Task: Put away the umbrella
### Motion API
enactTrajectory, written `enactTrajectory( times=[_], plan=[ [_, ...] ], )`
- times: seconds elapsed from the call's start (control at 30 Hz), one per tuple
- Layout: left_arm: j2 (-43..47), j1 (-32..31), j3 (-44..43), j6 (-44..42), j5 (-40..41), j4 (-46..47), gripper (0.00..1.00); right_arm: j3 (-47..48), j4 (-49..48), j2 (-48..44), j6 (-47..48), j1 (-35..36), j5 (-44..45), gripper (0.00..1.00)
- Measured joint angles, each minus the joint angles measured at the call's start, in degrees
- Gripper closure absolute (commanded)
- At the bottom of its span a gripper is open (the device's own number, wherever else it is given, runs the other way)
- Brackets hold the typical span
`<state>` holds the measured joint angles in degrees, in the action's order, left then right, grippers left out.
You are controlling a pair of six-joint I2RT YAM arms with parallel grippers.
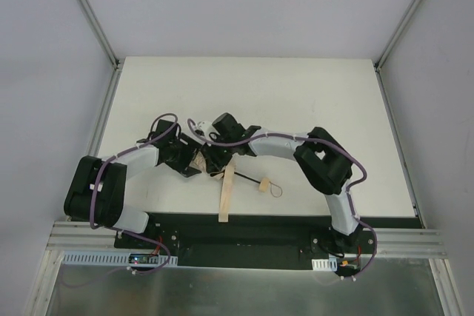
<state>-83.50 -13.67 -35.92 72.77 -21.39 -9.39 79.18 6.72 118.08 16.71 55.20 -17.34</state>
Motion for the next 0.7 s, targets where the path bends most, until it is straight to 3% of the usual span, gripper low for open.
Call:
enactTrajectory(
  times=[0.17, 0.27, 0.43, 0.47, 0.5, 0.57, 0.63, 0.7],
  plan=[
    [2.21, -0.02, 3.45, -1.66, 0.46, 6.49, 0.34, 2.54, -0.46, 4.09, -4.24, -5.92, -20.35, 1.00],
    [1.81, -0.26, 4.13, -1.73, 0.24, 8.41, 0.44, 4.59, 0.00, 7.32, -6.97, -8.09, -29.77, 1.00],
    [-0.57, -1.03, 4.70, -0.59, -0.44, 12.37, 0.91, 8.70, 3.08, 12.50, -10.56, -11.02, -41.00, 1.00],
    [-0.96, -1.03, 5.03, 0.17, -0.66, 13.29, 0.95, 9.42, 4.11, 13.44, -11.15, -11.50, -42.86, 0.98],
    [-1.25, -1.03, 5.42, 0.92, -0.76, 14.03, 1.00, 9.79, 4.72, 13.84, -11.43, -11.72, -43.71, 0.86],
    [-1.22, -1.20, 6.32, 2.12, -1.07, 15.52, 1.00, 10.27, 6.56, 14.10, -11.56, -11.96, -44.19, 0.70],
    [-1.01, -1.42, 7.41, 2.36, -1.11, 16.63, 1.00, 10.38, 8.22, 13.62, -11.58, -11.96, -43.15, 0.40],
    [-0.55, -1.79, 8.37, 2.97, -1.11, 17.90, 1.00, 9.84, 9.81, 12.00, -11.56, -11.72, -39.80, 0.32]
  ],
)
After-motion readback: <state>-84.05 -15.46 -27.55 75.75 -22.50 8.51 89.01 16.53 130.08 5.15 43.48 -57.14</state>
